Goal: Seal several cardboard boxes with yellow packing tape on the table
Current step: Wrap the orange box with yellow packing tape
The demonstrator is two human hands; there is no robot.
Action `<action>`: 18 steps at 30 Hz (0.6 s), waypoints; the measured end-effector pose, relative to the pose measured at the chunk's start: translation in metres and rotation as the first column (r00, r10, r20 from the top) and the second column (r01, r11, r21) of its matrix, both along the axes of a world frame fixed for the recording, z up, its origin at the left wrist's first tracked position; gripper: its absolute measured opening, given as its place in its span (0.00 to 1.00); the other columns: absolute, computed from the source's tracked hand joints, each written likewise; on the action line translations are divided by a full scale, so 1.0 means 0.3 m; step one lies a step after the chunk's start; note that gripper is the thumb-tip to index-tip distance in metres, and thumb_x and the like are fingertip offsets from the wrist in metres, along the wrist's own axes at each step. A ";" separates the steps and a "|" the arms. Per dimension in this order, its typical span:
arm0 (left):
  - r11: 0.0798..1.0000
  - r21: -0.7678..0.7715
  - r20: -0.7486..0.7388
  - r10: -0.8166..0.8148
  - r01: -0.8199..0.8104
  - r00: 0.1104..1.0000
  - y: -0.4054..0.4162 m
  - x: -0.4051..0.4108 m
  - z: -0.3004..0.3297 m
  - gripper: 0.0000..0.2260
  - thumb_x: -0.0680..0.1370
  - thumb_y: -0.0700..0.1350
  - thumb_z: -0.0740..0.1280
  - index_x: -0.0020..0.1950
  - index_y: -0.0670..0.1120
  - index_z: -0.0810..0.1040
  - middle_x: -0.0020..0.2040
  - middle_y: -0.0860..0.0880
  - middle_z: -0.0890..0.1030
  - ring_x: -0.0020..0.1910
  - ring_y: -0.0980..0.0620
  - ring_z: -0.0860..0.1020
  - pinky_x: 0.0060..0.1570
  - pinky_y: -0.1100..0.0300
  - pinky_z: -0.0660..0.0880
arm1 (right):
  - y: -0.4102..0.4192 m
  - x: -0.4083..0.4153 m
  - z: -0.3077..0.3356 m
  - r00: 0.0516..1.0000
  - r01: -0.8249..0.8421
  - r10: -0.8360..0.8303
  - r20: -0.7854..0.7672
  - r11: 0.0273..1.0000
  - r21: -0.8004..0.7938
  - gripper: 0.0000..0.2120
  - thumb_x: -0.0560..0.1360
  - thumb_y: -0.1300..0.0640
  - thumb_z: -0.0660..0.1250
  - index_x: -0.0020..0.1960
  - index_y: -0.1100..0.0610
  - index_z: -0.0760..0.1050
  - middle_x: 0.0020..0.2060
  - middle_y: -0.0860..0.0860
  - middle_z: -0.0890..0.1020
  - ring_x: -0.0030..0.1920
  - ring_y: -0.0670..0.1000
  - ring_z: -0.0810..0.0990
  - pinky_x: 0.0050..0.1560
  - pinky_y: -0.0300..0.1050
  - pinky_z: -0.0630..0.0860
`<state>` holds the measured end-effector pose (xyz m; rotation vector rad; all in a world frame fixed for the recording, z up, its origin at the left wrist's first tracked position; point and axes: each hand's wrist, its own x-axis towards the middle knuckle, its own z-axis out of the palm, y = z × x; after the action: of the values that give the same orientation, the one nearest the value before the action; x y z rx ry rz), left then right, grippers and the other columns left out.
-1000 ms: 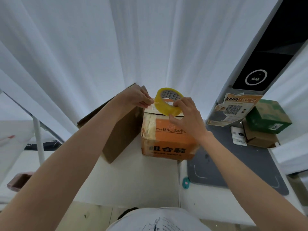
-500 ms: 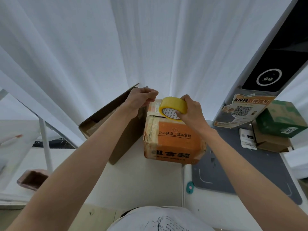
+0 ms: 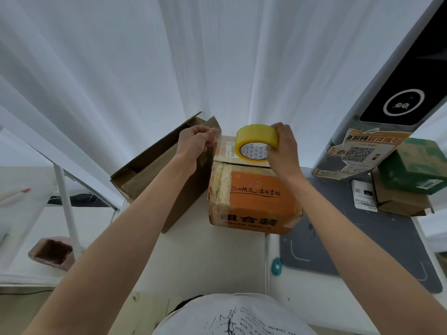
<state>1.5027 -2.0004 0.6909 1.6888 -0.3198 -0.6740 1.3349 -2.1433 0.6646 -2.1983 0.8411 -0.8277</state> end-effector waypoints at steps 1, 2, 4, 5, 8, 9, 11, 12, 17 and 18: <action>1.000 0.006 -0.003 0.008 -0.008 1.000 0.003 0.004 -0.009 0.02 0.79 0.44 0.71 0.49 0.46 0.81 0.44 0.49 0.83 0.43 0.54 0.79 0.52 0.57 0.76 | -0.011 0.005 -0.002 1.000 0.006 -0.006 -0.005 0.999 -0.035 0.21 0.66 0.76 0.60 0.57 0.63 0.72 0.50 0.52 0.70 0.48 0.51 0.70 0.41 0.28 0.64; 1.000 0.013 -0.006 0.014 -0.014 1.000 0.004 0.007 -0.017 0.02 0.79 0.44 0.71 0.50 0.45 0.81 0.44 0.49 0.83 0.43 0.55 0.79 0.51 0.58 0.75 | -0.014 0.009 -0.002 1.000 0.004 -0.005 -0.010 0.998 -0.060 0.22 0.65 0.76 0.59 0.57 0.63 0.72 0.50 0.52 0.69 0.47 0.52 0.70 0.41 0.29 0.64; 0.999 0.022 -0.007 0.030 -0.030 1.000 0.001 0.012 -0.030 0.04 0.80 0.44 0.71 0.52 0.44 0.81 0.43 0.50 0.82 0.43 0.55 0.78 0.48 0.59 0.75 | -0.007 0.020 -0.002 0.999 -0.004 -0.001 -0.045 0.994 -0.110 0.23 0.65 0.76 0.59 0.58 0.63 0.72 0.50 0.52 0.69 0.49 0.52 0.70 0.41 0.34 0.64; 0.999 0.027 -0.003 0.035 -0.034 0.999 0.001 0.015 -0.037 0.03 0.80 0.43 0.71 0.52 0.44 0.81 0.43 0.50 0.82 0.43 0.55 0.78 0.48 0.60 0.75 | -0.002 0.024 -0.003 0.997 -0.010 -0.002 -0.079 0.989 -0.148 0.23 0.66 0.76 0.59 0.58 0.62 0.72 0.51 0.53 0.69 0.50 0.51 0.68 0.42 0.39 0.63; 0.998 0.036 -0.011 0.061 -0.060 0.998 0.016 0.042 -0.066 0.02 0.80 0.43 0.70 0.51 0.45 0.81 0.45 0.49 0.82 0.45 0.54 0.78 0.52 0.57 0.77 | -0.015 0.033 -0.005 0.980 -0.043 0.000 -0.200 0.976 -0.212 0.24 0.68 0.75 0.59 0.61 0.61 0.72 0.53 0.57 0.72 0.54 0.55 0.68 0.45 0.46 0.62; 0.997 0.039 -0.017 0.070 -0.070 0.997 0.023 0.053 -0.077 0.03 0.80 0.43 0.70 0.52 0.45 0.81 0.46 0.48 0.82 0.46 0.53 0.79 0.54 0.56 0.77 | -0.026 0.034 -0.008 0.972 -0.057 0.004 -0.234 0.974 -0.221 0.24 0.68 0.75 0.59 0.62 0.61 0.73 0.53 0.59 0.73 0.55 0.57 0.69 0.45 0.47 0.63; 0.996 0.047 -0.010 0.079 -0.079 0.997 0.031 0.071 -0.092 0.03 0.81 0.43 0.70 0.52 0.45 0.81 0.48 0.47 0.82 0.48 0.52 0.79 0.54 0.57 0.78 | -0.039 0.038 -0.014 0.964 -0.066 0.005 -0.267 0.973 -0.221 0.24 0.68 0.75 0.59 0.61 0.61 0.74 0.51 0.58 0.74 0.55 0.58 0.69 0.45 0.48 0.62; 0.995 0.048 -0.004 0.084 -0.084 0.996 0.033 0.075 -0.098 0.03 0.81 0.43 0.69 0.53 0.45 0.80 0.49 0.47 0.82 0.49 0.52 0.79 0.53 0.58 0.79 | -0.037 0.039 -0.019 0.965 -0.054 -0.004 -0.262 0.976 -0.212 0.24 0.68 0.75 0.59 0.61 0.61 0.74 0.50 0.57 0.74 0.54 0.56 0.68 0.45 0.47 0.61; 0.997 0.044 0.018 0.062 -0.063 0.998 0.044 0.082 -0.136 0.07 0.81 0.44 0.69 0.56 0.43 0.80 0.49 0.46 0.83 0.47 0.52 0.81 0.51 0.59 0.80 | -0.043 0.032 -0.059 0.977 -0.039 -0.007 -0.215 0.977 -0.209 0.25 0.66 0.76 0.59 0.59 0.60 0.76 0.47 0.55 0.76 0.52 0.54 0.66 0.46 0.47 0.61; 0.997 0.042 0.011 0.058 -0.058 0.998 0.046 0.078 -0.149 0.07 0.81 0.43 0.69 0.57 0.42 0.79 0.48 0.46 0.83 0.45 0.53 0.82 0.49 0.60 0.81 | -0.046 0.026 -0.070 0.976 -0.041 -0.008 -0.216 0.974 -0.221 0.25 0.66 0.77 0.59 0.59 0.60 0.76 0.46 0.54 0.75 0.52 0.55 0.67 0.46 0.48 0.61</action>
<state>1.5261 -1.9864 0.6463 1.7355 -0.2642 -0.6330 1.3428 -2.1572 0.6435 -2.5268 0.8662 -0.7138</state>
